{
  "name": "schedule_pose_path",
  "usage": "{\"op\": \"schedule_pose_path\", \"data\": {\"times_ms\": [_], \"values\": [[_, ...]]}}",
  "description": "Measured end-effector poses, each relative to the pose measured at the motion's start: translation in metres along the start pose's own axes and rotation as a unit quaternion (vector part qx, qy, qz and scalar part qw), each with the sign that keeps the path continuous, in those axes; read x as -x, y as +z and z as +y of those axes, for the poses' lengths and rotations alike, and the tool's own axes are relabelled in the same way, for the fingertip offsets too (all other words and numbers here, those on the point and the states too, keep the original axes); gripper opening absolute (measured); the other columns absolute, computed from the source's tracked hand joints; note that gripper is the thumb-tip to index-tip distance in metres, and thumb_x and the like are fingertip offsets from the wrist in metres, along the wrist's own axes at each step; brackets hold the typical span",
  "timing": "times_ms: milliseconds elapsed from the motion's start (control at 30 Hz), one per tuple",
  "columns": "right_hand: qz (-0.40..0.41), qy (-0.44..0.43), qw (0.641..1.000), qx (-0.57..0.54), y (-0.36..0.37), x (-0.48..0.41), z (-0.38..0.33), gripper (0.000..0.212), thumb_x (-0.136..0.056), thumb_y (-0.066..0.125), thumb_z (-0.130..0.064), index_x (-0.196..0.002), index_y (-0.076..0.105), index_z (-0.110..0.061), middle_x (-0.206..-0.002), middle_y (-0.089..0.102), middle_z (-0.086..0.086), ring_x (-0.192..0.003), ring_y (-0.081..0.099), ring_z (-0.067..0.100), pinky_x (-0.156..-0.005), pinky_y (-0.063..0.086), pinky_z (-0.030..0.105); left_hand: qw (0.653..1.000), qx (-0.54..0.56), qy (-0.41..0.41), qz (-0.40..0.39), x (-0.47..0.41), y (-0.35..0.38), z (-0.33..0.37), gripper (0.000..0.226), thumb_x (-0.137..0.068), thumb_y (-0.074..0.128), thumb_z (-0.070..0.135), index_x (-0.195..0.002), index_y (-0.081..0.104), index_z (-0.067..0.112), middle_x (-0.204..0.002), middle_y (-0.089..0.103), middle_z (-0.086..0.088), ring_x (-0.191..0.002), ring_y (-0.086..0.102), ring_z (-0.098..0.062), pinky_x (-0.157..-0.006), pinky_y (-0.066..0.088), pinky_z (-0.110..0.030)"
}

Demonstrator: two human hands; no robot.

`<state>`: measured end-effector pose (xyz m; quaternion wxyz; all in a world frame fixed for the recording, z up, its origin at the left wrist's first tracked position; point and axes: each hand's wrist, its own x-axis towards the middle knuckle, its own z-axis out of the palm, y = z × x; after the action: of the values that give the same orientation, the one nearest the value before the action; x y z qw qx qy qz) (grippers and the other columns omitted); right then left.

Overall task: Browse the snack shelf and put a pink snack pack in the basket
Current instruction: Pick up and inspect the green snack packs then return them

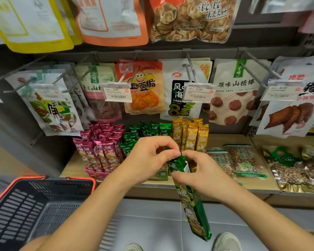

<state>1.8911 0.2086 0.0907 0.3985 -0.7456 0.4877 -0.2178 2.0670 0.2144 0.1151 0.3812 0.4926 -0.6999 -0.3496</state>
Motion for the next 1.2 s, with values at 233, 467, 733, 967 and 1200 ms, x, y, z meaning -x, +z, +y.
{"op": "schedule_pose_path", "data": {"times_ms": [233, 467, 733, 967, 1200], "values": [[-0.086, 0.012, 0.988, -0.131, -0.002, 0.007, -0.011, 0.038, -0.086, 0.071, -0.025, -0.113, 0.048, -0.039, -0.095, 0.072, -0.004, -0.086, 0.07, 0.008, -0.078, 0.054, 0.027, 0.997, -0.019, 0.023, 0.065, 0.0, -0.002, -0.006, 0.02, -0.098, 0.049, 0.019, -0.079, 0.053, 0.025, -0.064, 0.049, 0.016, -0.058, 0.042, -0.006, -0.057, 0.04, -0.034], [-0.048, 0.016, 0.989, -0.136, 0.001, 0.007, -0.012, 0.028, -0.09, 0.063, -0.025, -0.111, 0.052, -0.039, -0.062, 0.065, -0.001, -0.049, 0.062, 0.015, -0.049, 0.055, 0.031, 0.976, 0.191, -0.057, 0.09, -0.004, -0.007, -0.005, 0.021, -0.091, 0.054, 0.033, -0.072, 0.061, 0.031, -0.07, 0.052, 0.009, -0.06, 0.045, -0.006, -0.054, 0.039, -0.019], [0.026, -0.011, 0.999, 0.038, 0.0, 0.007, 0.003, 0.03, -0.077, 0.059, -0.058, -0.093, 0.047, -0.036, -0.074, 0.064, -0.005, -0.06, 0.062, 0.006, -0.059, 0.055, 0.036, 0.974, 0.19, -0.114, 0.051, -0.003, 0.001, -0.001, 0.026, -0.078, 0.077, 0.018, -0.097, 0.061, 0.016, -0.083, 0.066, -0.006, -0.061, 0.061, -0.01, -0.057, 0.052, -0.024], [-0.137, 0.033, 0.971, -0.193, -0.011, 0.008, 0.0, 0.043, -0.079, 0.053, -0.061, -0.111, 0.051, -0.032, -0.078, 0.069, 0.005, -0.061, 0.067, 0.02, -0.056, 0.052, 0.03, 0.919, 0.334, -0.106, 0.184, -0.01, -0.014, -0.01, 0.018, -0.092, 0.059, 0.008, -0.108, 0.061, 0.015, -0.083, 0.072, -0.002, -0.075, 0.067, -0.012, -0.065, 0.055, -0.024], [-0.11, 0.04, 0.969, -0.218, -0.008, 0.008, -0.003, 0.026, -0.09, 0.059, -0.045, -0.109, 0.057, -0.028, -0.074, 0.065, 0.004, -0.055, 0.062, 0.012, -0.05, 0.049, 0.025, 0.905, 0.342, -0.112, 0.228, -0.013, -0.007, -0.016, 0.013, -0.1, 0.05, 0.018, -0.104, 0.063, 0.019, -0.078, 0.068, 0.004, -0.068, 0.062, -0.004, -0.06, 0.052, -0.019]]}}
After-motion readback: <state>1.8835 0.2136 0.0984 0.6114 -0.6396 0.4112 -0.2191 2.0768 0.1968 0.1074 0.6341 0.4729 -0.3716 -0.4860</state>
